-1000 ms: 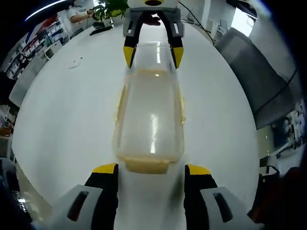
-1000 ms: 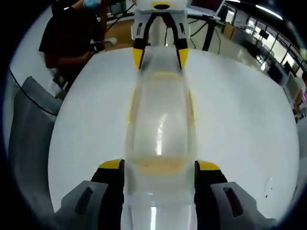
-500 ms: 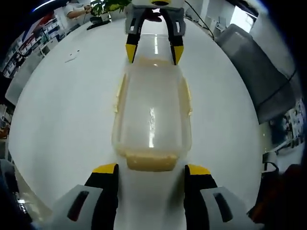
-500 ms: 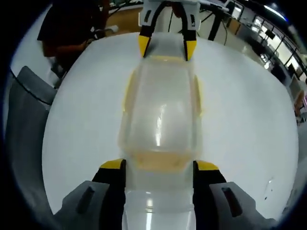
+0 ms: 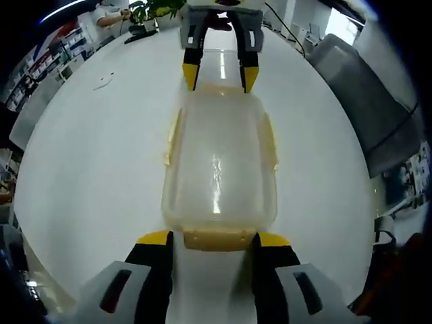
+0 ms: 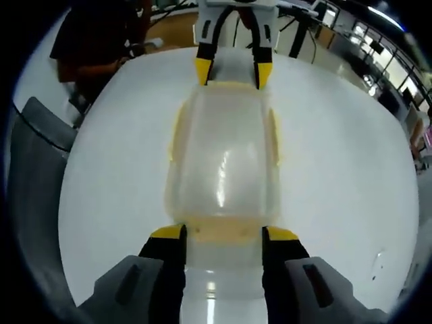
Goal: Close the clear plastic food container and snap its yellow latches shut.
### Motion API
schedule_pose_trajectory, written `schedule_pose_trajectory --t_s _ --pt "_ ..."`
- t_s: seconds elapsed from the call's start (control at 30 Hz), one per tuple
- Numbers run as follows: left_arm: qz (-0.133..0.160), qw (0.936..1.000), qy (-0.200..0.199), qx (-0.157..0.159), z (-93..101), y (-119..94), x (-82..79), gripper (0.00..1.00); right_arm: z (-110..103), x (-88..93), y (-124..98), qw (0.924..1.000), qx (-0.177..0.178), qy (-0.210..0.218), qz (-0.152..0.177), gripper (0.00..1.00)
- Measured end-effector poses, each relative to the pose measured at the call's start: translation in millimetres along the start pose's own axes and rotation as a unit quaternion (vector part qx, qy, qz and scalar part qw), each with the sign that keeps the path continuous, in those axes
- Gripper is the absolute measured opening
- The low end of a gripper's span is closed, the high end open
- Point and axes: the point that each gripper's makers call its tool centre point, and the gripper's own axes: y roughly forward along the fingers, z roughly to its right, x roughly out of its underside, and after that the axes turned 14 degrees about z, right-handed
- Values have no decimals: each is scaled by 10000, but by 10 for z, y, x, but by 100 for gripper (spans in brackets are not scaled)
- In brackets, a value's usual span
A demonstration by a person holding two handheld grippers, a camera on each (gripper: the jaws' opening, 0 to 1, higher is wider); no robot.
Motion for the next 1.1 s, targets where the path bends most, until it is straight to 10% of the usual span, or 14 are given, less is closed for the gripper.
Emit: schedule_pose_trajectory --t_s 1.1 --pt "-118 9999 42 -5 90 -137 -16 32 -70 -138 -121 9999 -14 -56 -117 35"
